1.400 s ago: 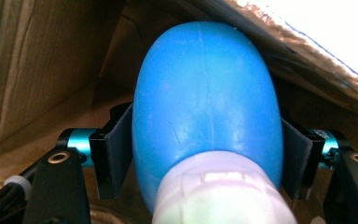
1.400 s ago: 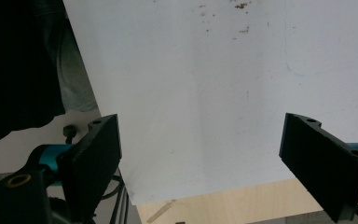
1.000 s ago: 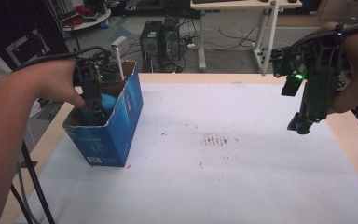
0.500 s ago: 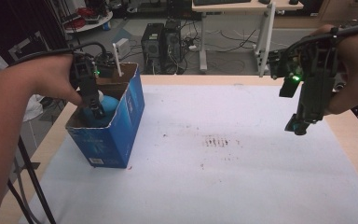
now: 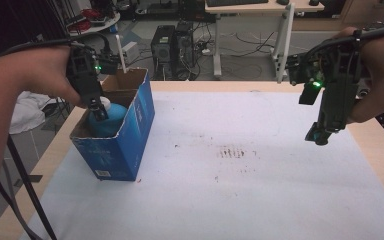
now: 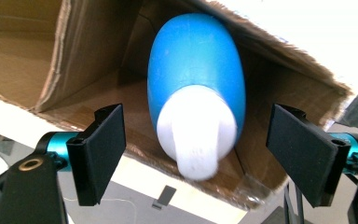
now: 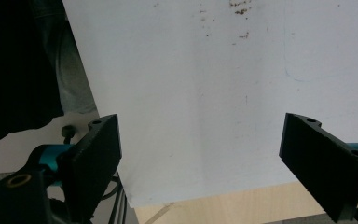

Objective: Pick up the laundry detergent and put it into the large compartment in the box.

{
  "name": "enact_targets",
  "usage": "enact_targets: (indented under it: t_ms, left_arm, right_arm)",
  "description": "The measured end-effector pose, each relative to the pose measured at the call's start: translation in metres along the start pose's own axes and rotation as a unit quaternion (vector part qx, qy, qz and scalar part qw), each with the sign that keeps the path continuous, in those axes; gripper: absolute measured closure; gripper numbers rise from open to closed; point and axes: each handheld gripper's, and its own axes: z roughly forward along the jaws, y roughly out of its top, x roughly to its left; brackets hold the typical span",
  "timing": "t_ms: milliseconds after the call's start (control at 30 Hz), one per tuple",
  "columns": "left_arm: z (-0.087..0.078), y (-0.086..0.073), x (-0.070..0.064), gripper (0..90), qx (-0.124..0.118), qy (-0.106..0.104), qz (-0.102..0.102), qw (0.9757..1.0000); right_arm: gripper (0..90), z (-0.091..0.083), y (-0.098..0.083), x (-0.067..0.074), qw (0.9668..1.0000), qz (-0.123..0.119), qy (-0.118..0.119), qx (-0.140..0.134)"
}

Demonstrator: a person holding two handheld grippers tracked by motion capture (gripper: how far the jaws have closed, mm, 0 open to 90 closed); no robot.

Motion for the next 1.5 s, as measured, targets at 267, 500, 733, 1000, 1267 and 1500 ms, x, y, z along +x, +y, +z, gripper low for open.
enact_targets:
  t_ms: [267, 500, 733, 1000, 1267, 1500]
  left_arm:
    - [-0.024, 0.012, -0.014, 16.9, 0.000, 0.013, 0.029, 0.9995]
    - [-0.033, 0.039, -0.037, 13.2, -0.002, 0.019, 0.081, 0.9965]
    - [-0.033, 0.065, -0.055, 10.8, -0.003, 0.008, 0.125, 0.9921]
    - [-0.025, 0.090, -0.070, 7.0, -0.003, -0.010, 0.173, 0.9849]
    - [-0.005, 0.110, -0.076, 2.5, 0.004, -0.020, 0.191, 0.9814]
    - [0.002, 0.119, -0.077, 2.5, -0.004, -0.025, 0.208, 0.9779]
  right_arm:
    - [11.9, 0.000, 0.003, -0.001, 1.0000, -0.003, 0.001, 0.002]
    - [11.9, 0.002, 0.006, -0.001, 1.0000, -0.005, 0.002, 0.007]
    - [11.9, 0.004, 0.006, -0.002, 0.9999, -0.001, 0.003, 0.010]
    - [11.9, 0.009, 0.007, -0.004, 0.9999, -0.006, 0.010, 0.006]
    - [11.9, 0.016, 0.006, -0.006, 0.9999, 0.000, 0.016, 0.006]
    - [11.9, 0.021, 0.006, -0.009, 0.9997, 0.007, 0.020, 0.011]
